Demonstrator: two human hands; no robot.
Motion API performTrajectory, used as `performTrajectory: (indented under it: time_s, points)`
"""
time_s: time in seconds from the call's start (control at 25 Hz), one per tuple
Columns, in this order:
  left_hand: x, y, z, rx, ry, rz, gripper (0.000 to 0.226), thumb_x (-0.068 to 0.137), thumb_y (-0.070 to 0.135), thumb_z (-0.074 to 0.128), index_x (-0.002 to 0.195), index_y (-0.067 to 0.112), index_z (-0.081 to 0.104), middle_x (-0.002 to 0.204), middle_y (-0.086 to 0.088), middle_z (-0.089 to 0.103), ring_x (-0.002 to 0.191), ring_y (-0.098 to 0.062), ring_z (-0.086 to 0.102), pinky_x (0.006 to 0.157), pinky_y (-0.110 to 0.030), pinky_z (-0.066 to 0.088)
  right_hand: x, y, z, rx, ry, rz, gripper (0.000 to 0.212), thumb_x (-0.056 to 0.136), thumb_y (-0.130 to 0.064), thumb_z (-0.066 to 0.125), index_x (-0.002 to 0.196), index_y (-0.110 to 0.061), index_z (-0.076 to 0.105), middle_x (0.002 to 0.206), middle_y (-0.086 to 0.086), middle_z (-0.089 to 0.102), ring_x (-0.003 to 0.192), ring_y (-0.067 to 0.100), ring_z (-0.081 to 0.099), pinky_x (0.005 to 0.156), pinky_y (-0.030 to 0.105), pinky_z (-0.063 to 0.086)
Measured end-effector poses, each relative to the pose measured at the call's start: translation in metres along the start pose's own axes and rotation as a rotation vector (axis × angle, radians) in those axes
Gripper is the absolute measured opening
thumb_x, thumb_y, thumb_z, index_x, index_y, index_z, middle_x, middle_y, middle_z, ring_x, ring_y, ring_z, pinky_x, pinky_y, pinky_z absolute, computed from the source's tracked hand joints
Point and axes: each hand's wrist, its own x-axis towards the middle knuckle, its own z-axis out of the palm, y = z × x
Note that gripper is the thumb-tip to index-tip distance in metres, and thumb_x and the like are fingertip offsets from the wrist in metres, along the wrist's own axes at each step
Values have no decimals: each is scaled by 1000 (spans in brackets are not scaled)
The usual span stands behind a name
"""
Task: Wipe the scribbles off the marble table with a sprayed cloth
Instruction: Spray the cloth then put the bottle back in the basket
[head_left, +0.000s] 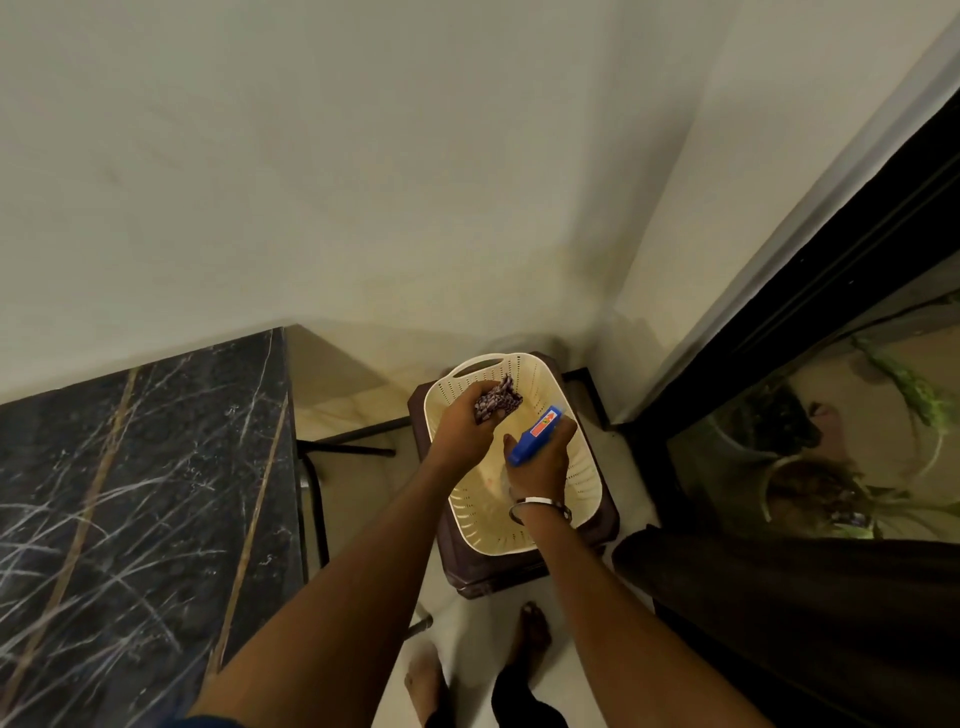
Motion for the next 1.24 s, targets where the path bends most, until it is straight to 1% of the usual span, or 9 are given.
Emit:
performTrajectory:
  time_s: [0.16, 0.28, 0.48, 0.64, 0.76, 0.96, 1.08, 1.16, 1.24]
  points:
    - [-1, -10, 2, 13, -37, -9, 40, 93, 9, 60, 131, 13, 50, 131, -8, 56, 122, -22, 52, 91, -22, 44, -9, 3, 10, 3, 69, 7, 70, 78, -11, 76, 130, -5, 29, 119, 20, 51, 90, 19, 56, 75, 27, 52]
    - [-5, -12, 0, 19, -51, -6, 40, 93, 9, 60, 131, 14, 50, 133, -7, 55, 122, -21, 51, 90, -20, 43, -15, 1, 9, 27, 104, 73, 62, 83, -14, 72, 128, -12, 29, 120, 20, 51, 81, 15, 54, 70, 19, 50]
    - [-14, -14, -10, 11, -57, 33, 38, 93, 12, 60, 129, 14, 51, 129, -5, 57, 112, -11, 51, 83, -13, 42, -25, 4, 8, -1, 131, 72, 79, 77, -13, 78, 136, -6, 26, 133, 21, 46, 110, 31, 56, 86, 38, 52]
    - [-26, -8, -21, -13, -64, 51, 36, 95, 15, 58, 130, 14, 51, 114, 5, 55, 99, -5, 49, 70, -5, 39, -34, 8, 2, 42, 138, 109, 87, 72, -2, 79, 138, -13, 24, 132, 18, 48, 114, 32, 55, 89, 50, 54]
    - [-36, -5, -29, -22, -66, 93, 36, 95, 16, 58, 130, 13, 51, 109, 8, 54, 96, -6, 52, 70, -9, 39, -45, 6, -2, 47, 147, 162, 93, 71, 2, 78, 141, -20, 21, 134, 17, 48, 116, 35, 54, 84, 58, 53]
    - [-61, 7, -50, -52, -65, 162, 35, 96, 21, 57, 130, 17, 52, 108, 11, 53, 93, -1, 50, 73, -10, 38, -75, -12, -7, 28, 180, 161, 88, 74, 7, 73, 144, -11, 23, 141, 21, 42, 127, 37, 46, 100, 53, 45]
    - [-76, 13, -66, -110, -55, 222, 27, 95, 21, 59, 121, 21, 57, 104, 12, 58, 90, 0, 55, 73, -4, 40, -95, -27, -5, 50, 226, 187, 74, 78, 9, 66, 141, -3, 28, 138, 22, 45, 127, 37, 46, 104, 47, 42]
    - [-84, 13, -79, -156, -48, 246, 24, 94, 21, 60, 118, 19, 59, 108, 8, 64, 97, -8, 61, 82, -14, 49, -108, -39, -2, 64, 253, 222, 59, 82, 7, 60, 136, -1, 37, 133, 21, 48, 122, 36, 49, 101, 42, 42]
    - [-89, 12, -92, -185, -53, 226, 32, 93, 22, 60, 125, 16, 58, 115, 0, 66, 103, -17, 64, 90, -37, 54, -121, -50, 1, 59, 238, 219, 40, 87, 4, 52, 127, -1, 49, 129, 18, 51, 119, 34, 50, 99, 37, 41]
